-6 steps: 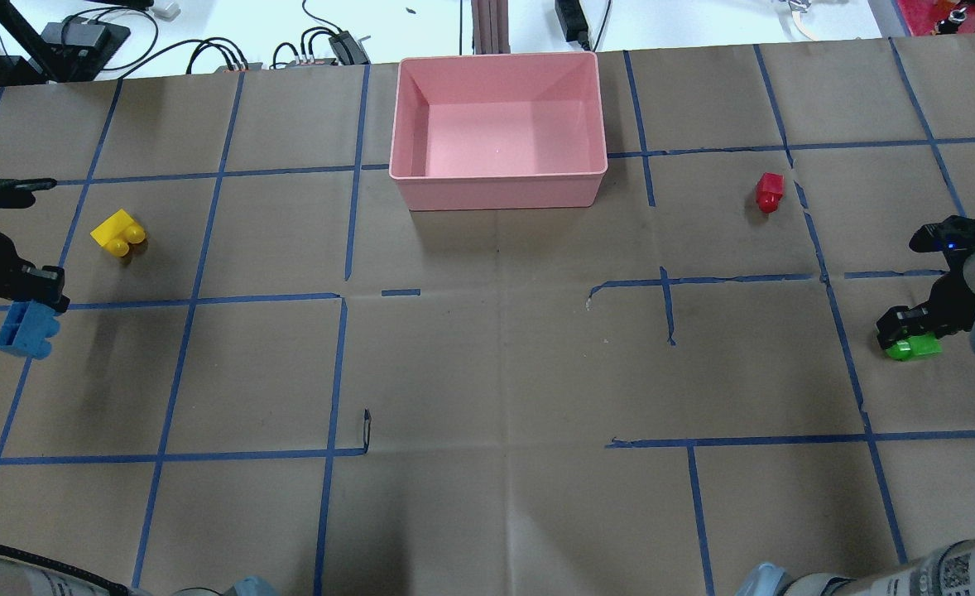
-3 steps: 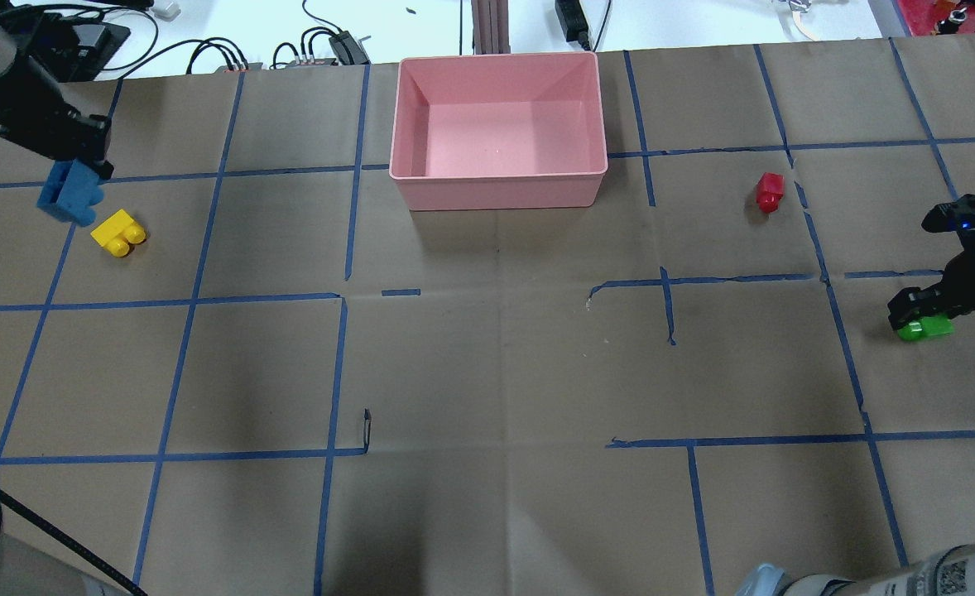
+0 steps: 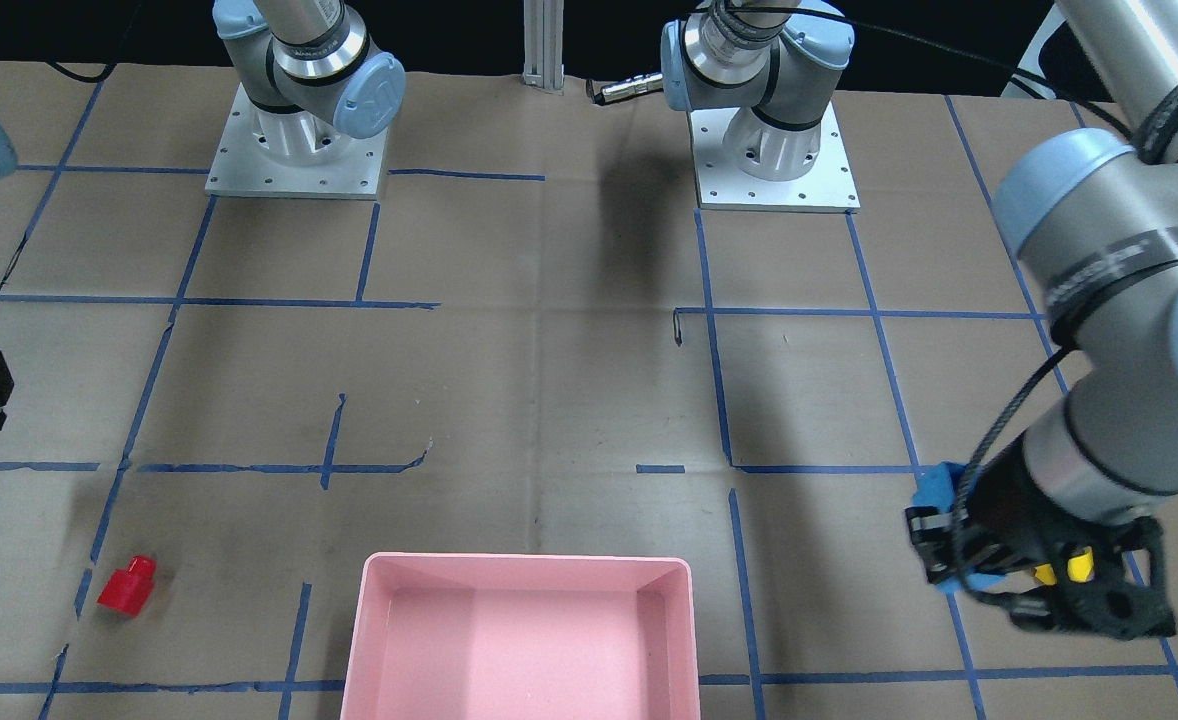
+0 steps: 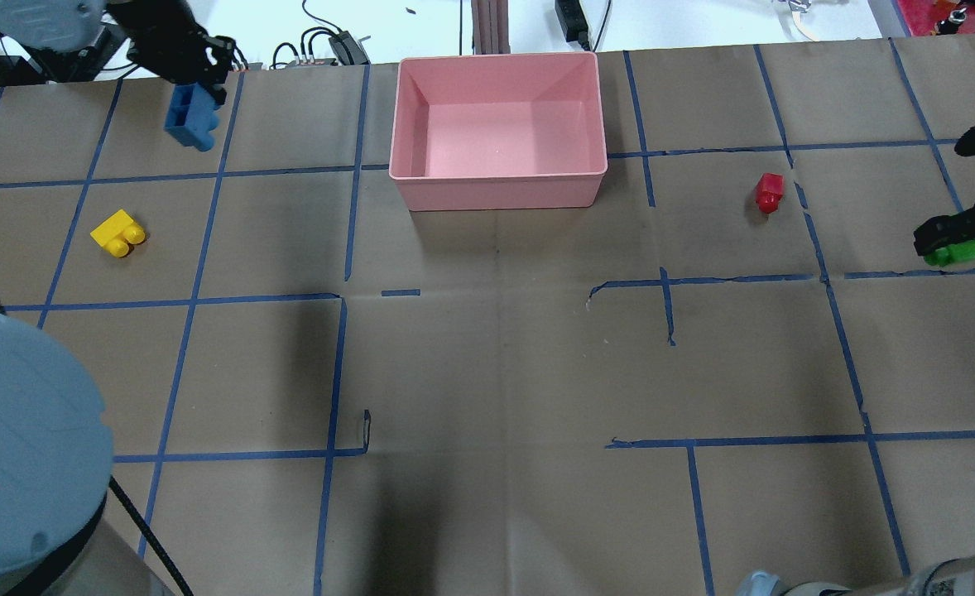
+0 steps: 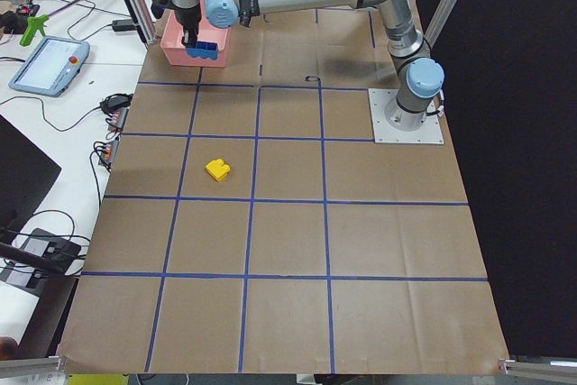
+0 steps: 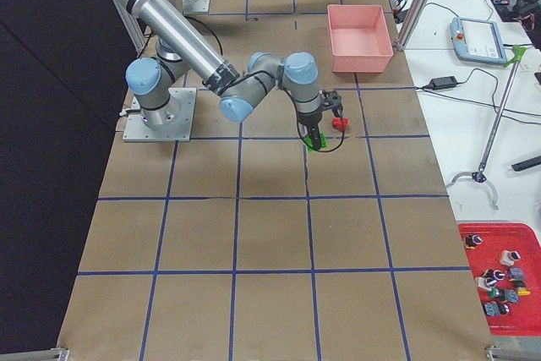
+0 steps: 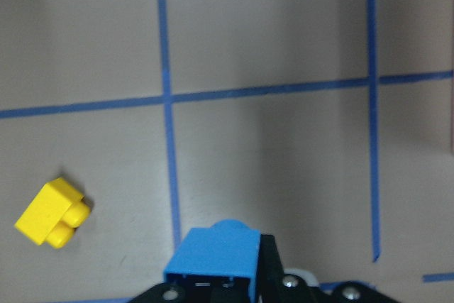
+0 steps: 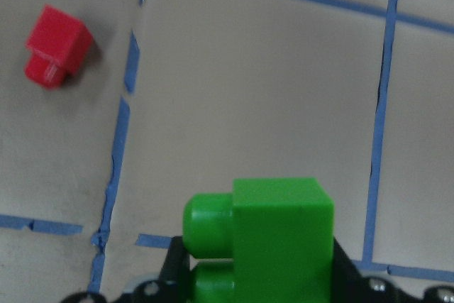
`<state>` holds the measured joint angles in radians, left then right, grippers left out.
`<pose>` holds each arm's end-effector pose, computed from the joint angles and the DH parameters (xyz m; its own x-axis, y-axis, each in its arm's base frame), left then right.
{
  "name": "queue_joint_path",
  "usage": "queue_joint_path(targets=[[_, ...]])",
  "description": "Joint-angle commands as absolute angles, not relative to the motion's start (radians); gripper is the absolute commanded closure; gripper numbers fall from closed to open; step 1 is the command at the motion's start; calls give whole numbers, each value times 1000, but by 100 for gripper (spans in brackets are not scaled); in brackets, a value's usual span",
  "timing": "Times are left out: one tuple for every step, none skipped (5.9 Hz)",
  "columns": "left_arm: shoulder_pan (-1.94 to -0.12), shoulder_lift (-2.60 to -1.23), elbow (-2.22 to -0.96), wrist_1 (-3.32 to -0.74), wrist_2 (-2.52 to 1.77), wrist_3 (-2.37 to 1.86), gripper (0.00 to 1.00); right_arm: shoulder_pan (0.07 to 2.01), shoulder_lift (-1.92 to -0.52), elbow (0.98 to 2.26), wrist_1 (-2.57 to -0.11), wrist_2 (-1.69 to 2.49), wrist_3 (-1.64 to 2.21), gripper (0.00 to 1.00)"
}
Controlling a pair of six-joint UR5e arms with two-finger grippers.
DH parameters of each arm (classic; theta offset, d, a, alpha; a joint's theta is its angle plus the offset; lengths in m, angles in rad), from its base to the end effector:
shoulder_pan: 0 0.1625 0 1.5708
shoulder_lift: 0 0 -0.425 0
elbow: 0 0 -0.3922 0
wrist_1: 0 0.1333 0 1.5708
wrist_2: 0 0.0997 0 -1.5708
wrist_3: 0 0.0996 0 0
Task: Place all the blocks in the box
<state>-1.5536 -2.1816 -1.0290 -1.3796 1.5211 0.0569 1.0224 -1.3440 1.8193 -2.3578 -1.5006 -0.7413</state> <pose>-0.1254 -0.7484 0.3970 -0.9981 0.0453 0.0423 0.0398 0.9914 -0.1245 -0.1773 -0.5593 0.3332 -0.9712 -0.1784 0.1578 -0.2164 0.9379 -0.2713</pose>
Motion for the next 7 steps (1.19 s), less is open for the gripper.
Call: queue_joint_path(targets=[[-1701,-2334,-874,-1370,1509,-140,91,1171,-1332,1612,-2278,-1451,-730,97],[-1741,-2395,-859,-1277,1506,-211,91,1221,-1307,1574,-2272,-1369,-694,97],[-1767,-2436,-861,-1222,1511,-231,87,1226,-1301,1588,-2267,-1367,-675,97],[-1767,-2439,-861,-1160,1512,-232,39,1235,-1298,1591,-2267,-1288,-620,97],[-1767,-2445,-867,-1063,1511,-232,2,1273,-1286,1577,-2267,-1248,-541,97],[-1764,-2438,-867,-1062,1514,-232,1,1339,-1269,1571,-2281,-1238,-458,97],[-1763,-2418,-865,-1063,1514,-232,1,1418,-1252,1568,-2289,-1218,-325,97]])
